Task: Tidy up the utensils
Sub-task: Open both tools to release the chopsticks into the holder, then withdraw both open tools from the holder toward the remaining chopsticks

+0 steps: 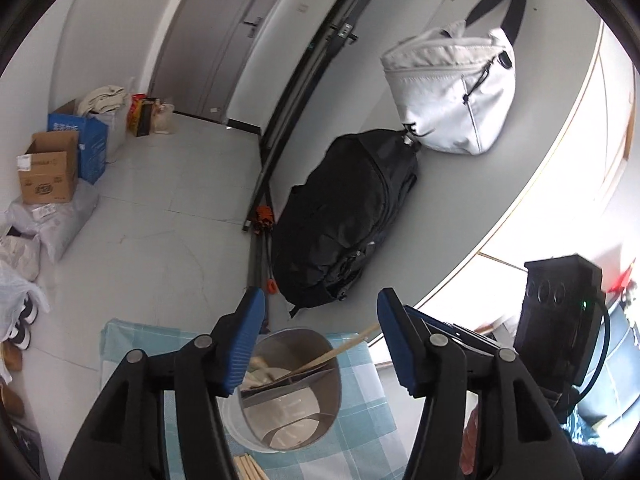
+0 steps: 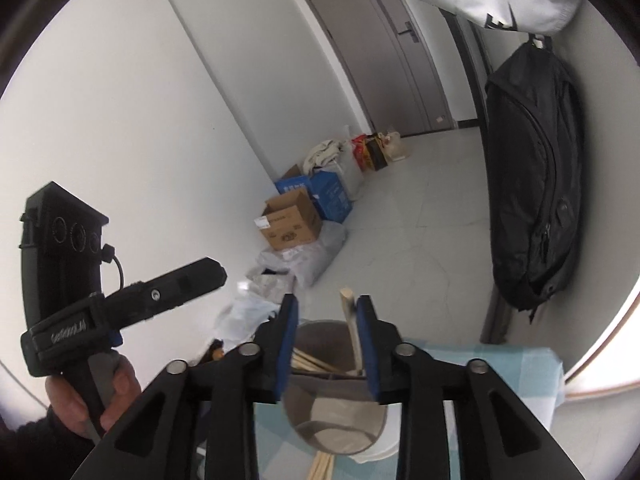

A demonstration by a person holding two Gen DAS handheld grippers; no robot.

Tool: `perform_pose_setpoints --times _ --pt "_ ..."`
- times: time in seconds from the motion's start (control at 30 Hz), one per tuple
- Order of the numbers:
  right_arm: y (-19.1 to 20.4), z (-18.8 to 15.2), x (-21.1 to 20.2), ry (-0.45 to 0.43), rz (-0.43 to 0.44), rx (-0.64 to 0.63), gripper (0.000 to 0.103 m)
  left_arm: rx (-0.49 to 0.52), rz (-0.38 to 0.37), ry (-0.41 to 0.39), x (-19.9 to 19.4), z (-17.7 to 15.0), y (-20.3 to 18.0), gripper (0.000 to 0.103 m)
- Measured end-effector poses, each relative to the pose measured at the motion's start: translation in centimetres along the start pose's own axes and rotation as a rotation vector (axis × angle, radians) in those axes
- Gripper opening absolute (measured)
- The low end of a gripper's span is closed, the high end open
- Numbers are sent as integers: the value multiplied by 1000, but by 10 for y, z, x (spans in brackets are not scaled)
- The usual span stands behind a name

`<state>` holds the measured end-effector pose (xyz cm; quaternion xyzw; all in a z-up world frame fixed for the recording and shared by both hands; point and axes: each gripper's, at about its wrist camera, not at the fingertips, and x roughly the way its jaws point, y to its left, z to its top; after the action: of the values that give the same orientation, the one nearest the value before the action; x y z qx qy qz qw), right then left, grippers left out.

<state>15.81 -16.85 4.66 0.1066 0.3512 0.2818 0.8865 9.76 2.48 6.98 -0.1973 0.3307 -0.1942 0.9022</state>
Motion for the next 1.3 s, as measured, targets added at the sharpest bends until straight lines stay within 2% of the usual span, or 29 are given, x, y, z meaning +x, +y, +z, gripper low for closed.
perform_pose_setpoints --times 0.03,0.1,0.17,0.23,0.27,0.33,0.4,0.5,0.63,0.83,0.9,0.97,1.1,1.3 --pt "1 -2 -2 -2 -6 1 44 -5 9 -5 -2 0 -1 54" --pt "3 -7 -11 -8 -7 9 44 -6 30 -14 -9 -2 -3 54" --pt "5 -13 -20 -24 -7 16 49 -3 47 -17 -14 -5 -6 55" --pt "8 -18 -29 -39 -7 17 57 -3 76 -21 -18 -10 -9 58" --pt "10 -22 -34 -49 -9 18 57 -1 82 -30 -21 -13 -11 60" --pt "13 -28 -43 -68 -8 23 67 3 100 -43 -28 -18 -10 64" --pt "16 -36 -49 -74 -13 24 72 9 131 -55 -34 -25 -12 68" --pt "20 -47 -55 -70 -21 15 73 23 201 -60 -39 -36 -15 69" --pt "28 -65 -64 -78 -32 -4 83 20 268 -55 -43 -50 -20 69" --pt "35 -89 -65 -61 -38 -33 85 50 323 -78 -51 -72 -25 70" --pt "35 -96 -63 -57 -43 -39 86 55 344 -79 -50 -79 -24 79" --pt "36 -105 -60 -49 -53 -44 88 53 347 -85 -51 -87 -21 82" --pt "36 -120 -52 -25 -75 -60 89 49 373 -101 -51 -102 -12 83" --pt "34 -139 -28 50 -111 -78 89 17 405 -65 -38 -120 7 83"
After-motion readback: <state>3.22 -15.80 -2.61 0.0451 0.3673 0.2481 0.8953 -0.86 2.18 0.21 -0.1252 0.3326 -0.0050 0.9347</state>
